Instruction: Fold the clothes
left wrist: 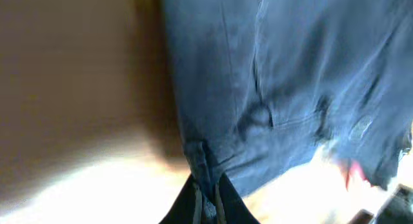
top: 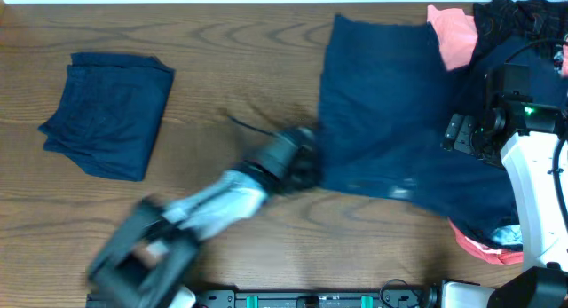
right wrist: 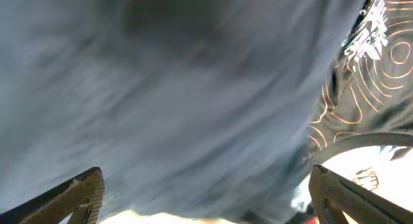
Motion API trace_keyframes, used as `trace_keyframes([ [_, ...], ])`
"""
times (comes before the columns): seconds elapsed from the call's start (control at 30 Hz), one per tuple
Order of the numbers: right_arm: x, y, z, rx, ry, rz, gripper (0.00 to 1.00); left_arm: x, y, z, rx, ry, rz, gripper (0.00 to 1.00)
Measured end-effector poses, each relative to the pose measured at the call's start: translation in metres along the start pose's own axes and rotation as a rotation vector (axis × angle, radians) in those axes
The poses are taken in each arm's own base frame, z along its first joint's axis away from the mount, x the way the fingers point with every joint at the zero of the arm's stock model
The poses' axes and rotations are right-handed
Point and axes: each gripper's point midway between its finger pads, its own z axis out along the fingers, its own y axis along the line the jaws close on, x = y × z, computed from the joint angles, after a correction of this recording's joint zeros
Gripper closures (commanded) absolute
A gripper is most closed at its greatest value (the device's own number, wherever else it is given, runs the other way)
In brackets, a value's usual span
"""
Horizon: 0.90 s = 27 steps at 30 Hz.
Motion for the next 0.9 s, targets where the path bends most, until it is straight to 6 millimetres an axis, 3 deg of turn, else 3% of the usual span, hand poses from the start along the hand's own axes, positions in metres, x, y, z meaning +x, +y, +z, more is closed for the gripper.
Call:
trace_keyframes([
  [0.1, 0.0, 0.0, 0.0, 0.0, 0.002, 0.0, 0.01, -0.068, 0.031, -0.075, -0.023, -0.217, -0.024, 0.94],
  [0.13, 0.001, 0.0, 0.0, 0.0, 0.003, -0.001, 0.01, -0.088, 0.041, -0.099, -0.03, -0.298, -0.033, 0.89],
  [0.2, 0.001, 0.0, 0.0, -0.003, 0.006, -0.001, 0.01, -0.121, 0.064, -0.142, -0.053, -0.443, -0.055, 0.3],
  [0.23, 0.002, 0.001, 0.0, -0.007, 0.008, -0.001, 0.01, -0.135, 0.079, -0.164, -0.077, -0.519, -0.08, 0.08],
  [0.27, 0.002, 0.002, 0.0, -0.014, 0.01, -0.001, 0.01, -0.144, 0.092, -0.18, -0.094, -0.565, -0.105, 0.02],
  [0.33, 0.003, 0.004, 0.0, -0.025, 0.016, -0.002, 0.01, -0.148, 0.114, -0.196, -0.129, -0.594, -0.149, 0.02],
  [0.4, 0.005, 0.006, 0.0, -0.036, 0.025, -0.003, 0.01, -0.136, 0.127, -0.192, -0.143, -0.535, -0.198, 0.02],
  [0.5, 0.008, 0.009, 0.0, -0.057, 0.04, -0.014, 0.01, -0.095, 0.133, -0.171, -0.138, -0.352, -0.277, 0.02],
  [0.6, 0.011, 0.014, -0.001, -0.088, 0.051, -0.041, 0.01, -0.033, 0.129, -0.155, -0.146, -0.099, -0.383, 0.02],
  [0.73, 0.012, 0.018, -0.001, -0.11, 0.056, -0.06, 0.01, 0.032, 0.116, -0.148, -0.177, 0.153, -0.492, 0.02],
  [0.9, 0.013, 0.02, -0.002, -0.124, 0.06, -0.067, 0.01, 0.071, 0.101, -0.133, -0.206, 0.283, -0.552, 0.02],
])
